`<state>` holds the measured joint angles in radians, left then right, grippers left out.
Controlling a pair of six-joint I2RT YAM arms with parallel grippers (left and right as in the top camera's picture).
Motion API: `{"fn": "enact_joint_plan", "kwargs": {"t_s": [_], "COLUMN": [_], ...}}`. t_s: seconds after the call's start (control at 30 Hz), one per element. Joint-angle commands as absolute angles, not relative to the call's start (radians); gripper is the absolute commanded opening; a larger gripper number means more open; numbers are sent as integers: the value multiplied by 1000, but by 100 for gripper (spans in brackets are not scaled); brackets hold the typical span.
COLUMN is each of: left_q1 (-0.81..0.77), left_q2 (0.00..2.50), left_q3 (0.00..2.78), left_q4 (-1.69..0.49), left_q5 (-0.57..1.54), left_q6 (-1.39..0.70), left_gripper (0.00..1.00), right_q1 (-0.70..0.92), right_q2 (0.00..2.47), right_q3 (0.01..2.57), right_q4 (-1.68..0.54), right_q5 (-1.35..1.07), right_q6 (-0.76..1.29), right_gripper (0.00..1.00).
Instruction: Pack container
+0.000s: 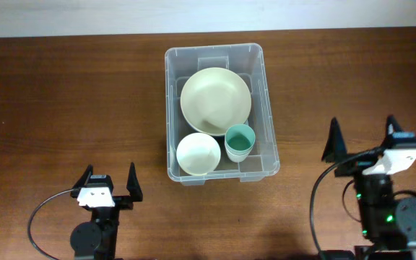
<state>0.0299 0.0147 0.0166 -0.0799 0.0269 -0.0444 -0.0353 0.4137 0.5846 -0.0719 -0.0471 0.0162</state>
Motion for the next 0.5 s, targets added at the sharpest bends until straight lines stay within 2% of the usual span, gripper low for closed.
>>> {"fn": "enact_joint_plan", "kwargs": {"t_s": [0.0,0.47], "left_q1": [36,36], "left_q2": [7,7], "left_q3": [9,9], "left_q4": [-80,-80], "left_q5": [38,38], "left_q6": [-25,-25], "left_gripper": [100,100], "right_q1": [-27,-26], "right_q2": [324,127], "right_q3": [463,259], "right_q4": [4,86], "right_q5": [-61,-79], "right_q6": [17,43], "right_gripper": [99,99]}}
